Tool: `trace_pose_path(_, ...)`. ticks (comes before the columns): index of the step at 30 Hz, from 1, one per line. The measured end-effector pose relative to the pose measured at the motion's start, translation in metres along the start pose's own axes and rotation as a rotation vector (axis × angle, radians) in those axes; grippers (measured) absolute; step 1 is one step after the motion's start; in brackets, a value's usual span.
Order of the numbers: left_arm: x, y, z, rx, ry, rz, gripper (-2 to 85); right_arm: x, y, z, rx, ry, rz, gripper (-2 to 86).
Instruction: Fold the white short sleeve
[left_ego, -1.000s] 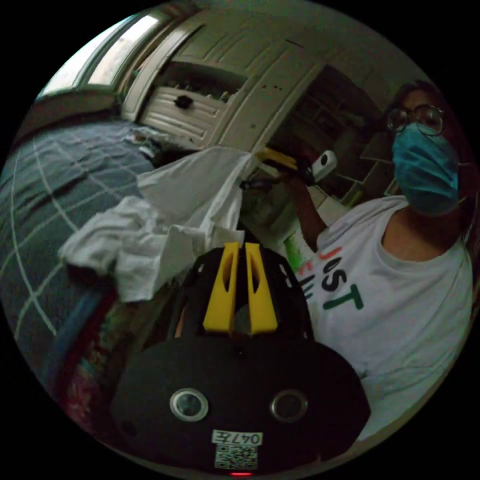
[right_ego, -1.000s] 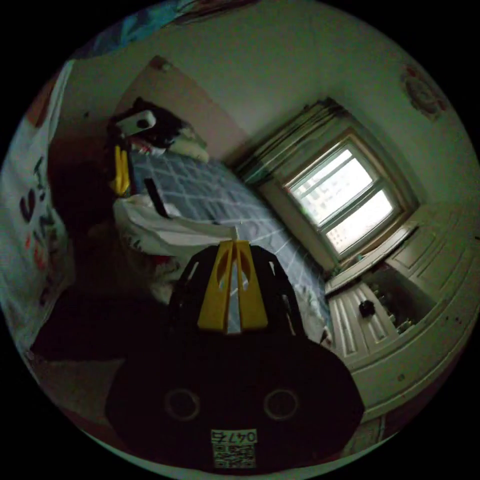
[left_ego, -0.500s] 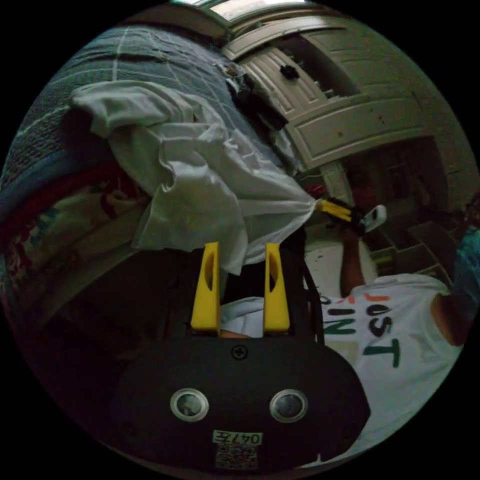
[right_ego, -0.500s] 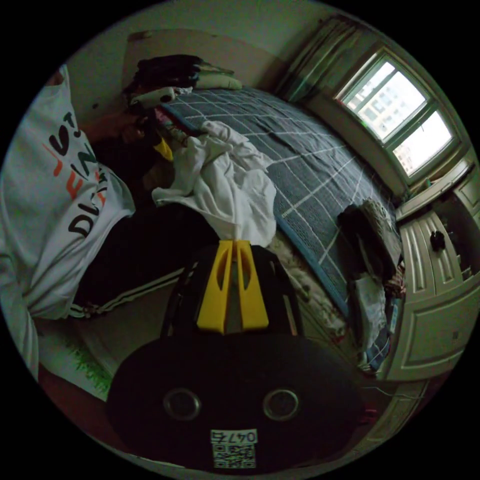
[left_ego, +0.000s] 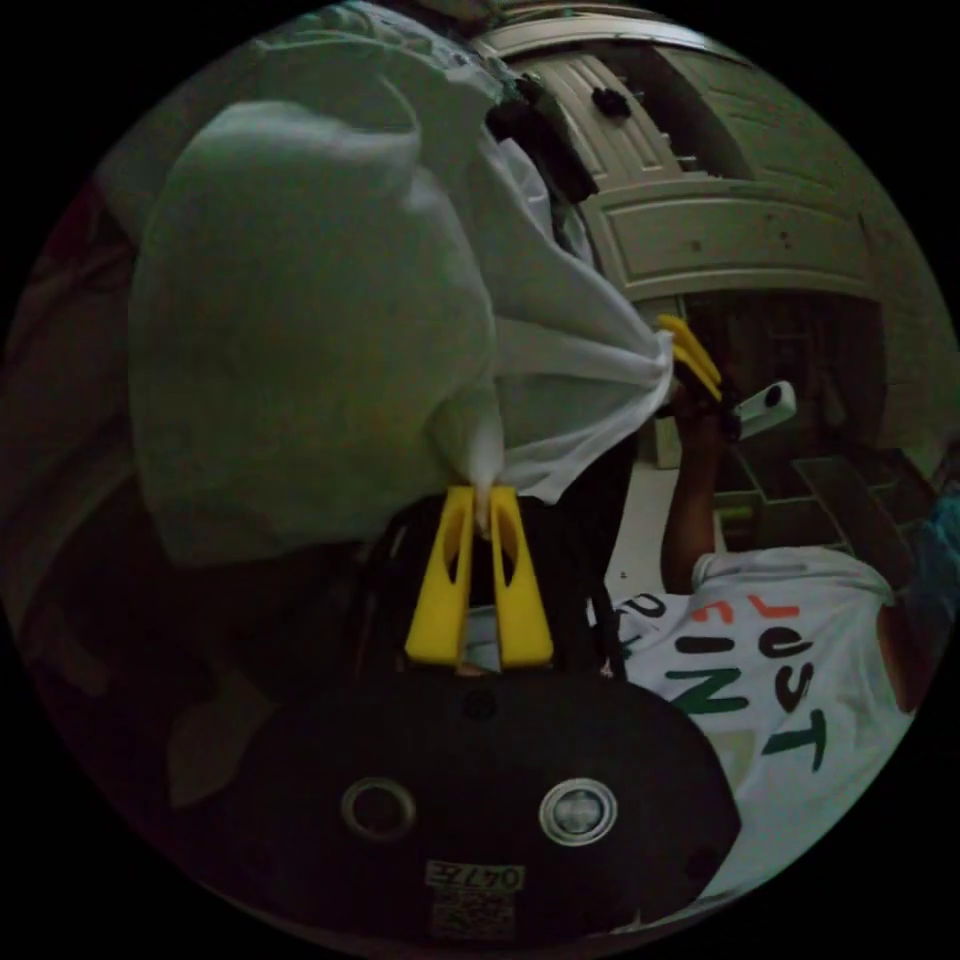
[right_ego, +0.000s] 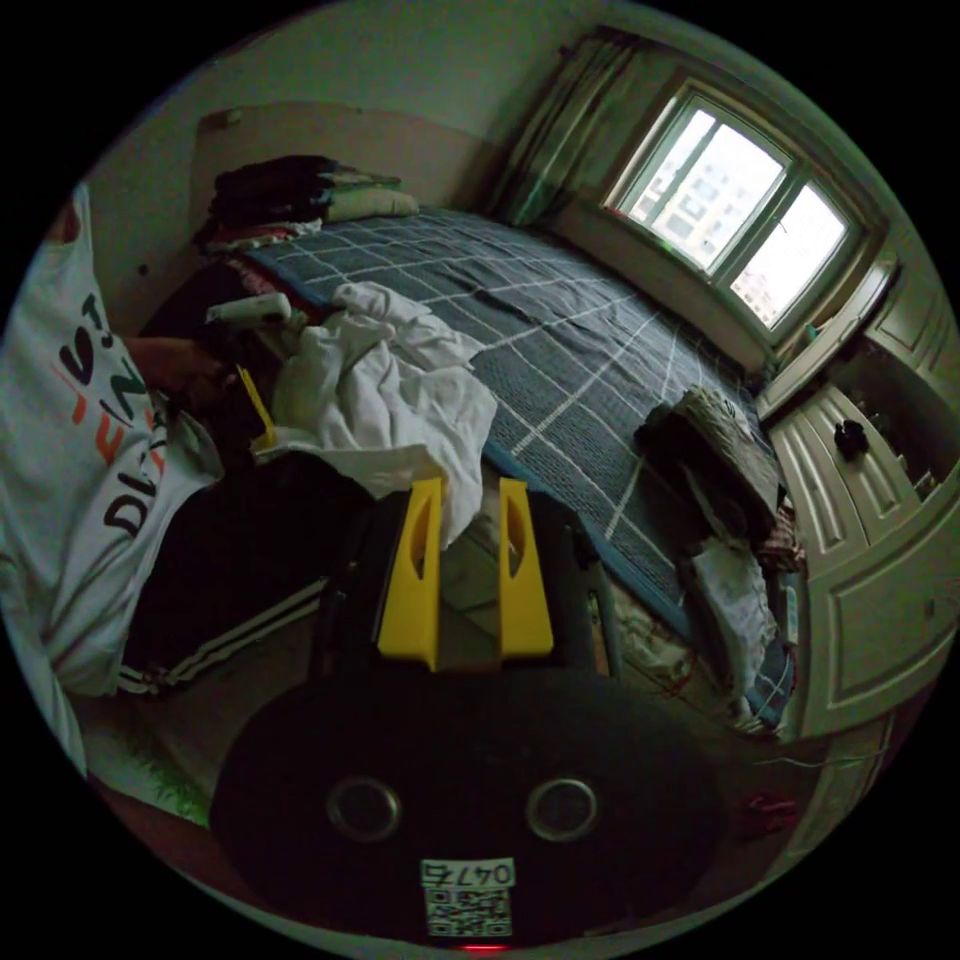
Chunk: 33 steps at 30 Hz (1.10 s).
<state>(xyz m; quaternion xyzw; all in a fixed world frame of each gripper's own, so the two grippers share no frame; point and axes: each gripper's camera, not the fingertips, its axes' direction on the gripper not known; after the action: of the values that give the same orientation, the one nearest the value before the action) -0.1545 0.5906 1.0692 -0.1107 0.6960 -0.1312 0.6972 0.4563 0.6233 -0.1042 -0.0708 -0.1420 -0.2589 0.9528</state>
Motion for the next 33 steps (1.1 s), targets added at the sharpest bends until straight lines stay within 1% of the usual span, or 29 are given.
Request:
trace_pose_path(3, 0.021, 0.015, -0.025, 0.038, 0.020, 0.058, -0.3, -0.007, -0.001, -0.012, -0.009, -0.056, -0.040, 6.0)
trace_pose_path(6, 0.051, 0.036, -0.065, 0.090, 0.068, 0.145, -0.7, -0.014, -0.002, -0.025, 0.026, -0.187, -0.044, 7.4)
trace_pose_path(8, 0.079, 0.056, -0.104, 0.161, 0.082, 0.223, -0.8, -0.024, -0.005, -0.026, 0.033, -0.206, -0.061, 7.9)
trace_pose_path(12, 0.125, 0.087, -0.159, 0.284, 0.026, 0.311, -0.8, -0.052, -0.022, -0.012, -0.033, -0.254, -0.146, 7.5)
trace_pose_path(14, 0.155, 0.110, -0.189, 0.361, -0.026, 0.349, -0.8, -0.066, -0.028, -0.010, -0.062, -0.263, -0.183, 5.4)
trace_pose_path(16, 0.179, 0.130, -0.211, 0.432, -0.060, 0.377, -0.9, -0.084, -0.034, -0.014, -0.079, -0.159, -0.219, 1.8)
trace_pose_path(17, 0.195, 0.142, -0.226, 0.487, -0.086, 0.390, -0.9, -0.088, -0.036, -0.017, -0.068, -0.124, -0.220, 1.4)
trace_pose_path(18, 0.204, 0.149, -0.234, 0.519, -0.101, 0.398, -0.9, -0.092, -0.042, -0.026, -0.041, -0.078, -0.214, 0.9)
trace_pose_path(20, 0.245, 0.172, -0.271, 0.655, -0.170, 0.429, -0.9, -0.091, -0.058, -0.048, 0.033, -0.033, -0.186, 0.6)
trace_pose_path(21, 0.257, 0.176, -0.281, 0.688, -0.192, 0.444, -0.9, -0.089, -0.074, -0.068, 0.095, 0.022, -0.177, 0.5)
trace_pose_path(22, 0.287, 0.184, -0.301, 0.744, -0.252, 0.490, -0.9, -0.086, -0.097, -0.089, 0.138, 0.099, -0.186, 0.5)
trace_pose_path(23, 0.323, 0.190, -0.321, 0.791, -0.351, 0.541, -0.9, -0.085, -0.109, -0.101, 0.158, 0.143, -0.194, 0.5)
trace_pose_path(24, 0.342, 0.193, -0.330, 0.813, -0.414, 0.562, -0.9, -0.082, -0.137, -0.124, 0.192, 0.235, -0.209, 0.4)
trace_pose_path(25, 0.384, 0.197, -0.348, 0.852, -0.555, 0.609, -0.9, -0.080, -0.164, -0.150, 0.235, 0.338, -0.223, 0.4)
trace_pose_path(26, 0.427, 0.202, -0.364, 0.913, -0.677, 0.657, -0.8, -0.079, -0.177, -0.163, 0.261, 0.394, -0.227, 0.4)
trace_pose_path(27, 0.447, 0.206, -0.373, 0.957, -0.723, 0.681, -0.8, -0.077, -0.202, -0.191, 0.320, 0.502, -0.226, 0.4)
trace_pose_path(28, 0.488, 0.216, -0.390, 1.052, -0.783, 0.723, -0.8, -0.074, -0.223, -0.222, 0.392, 0.587, -0.203, 0.4)
trace_pose_path(29, 0.526, 0.227, -0.408, 1.143, -0.810, 0.753, -0.8, -0.071, -0.233, -0.239, 0.434, 0.617, -0.186, 0.3)
trace_pose_path(30, 0.545, 0.232, -0.416, 1.180, -0.817, 0.764, -0.8, -0.067, -0.248, -0.274, 0.524, 0.647, -0.141, 0.3)
trace_pose_path(31, 0.582, 0.243, -0.431, 1.228, -0.831, 0.791, -0.8, -0.064, -0.261, -0.310, 0.608, 0.650, -0.095, 0.3)
trace_pose_path(32, 0.616, 0.253, -0.442, 1.258, -0.863, 0.799, -0.8, -0.063, -0.266, -0.326, 0.638, 0.647, -0.079, 0.3)
trace_pose_path(33, 0.633, 0.258, -0.447, 1.282, -0.886, 0.798, -0.8, -0.062, -0.277, -0.357, 0.678, 0.637, -0.060, 0.2)
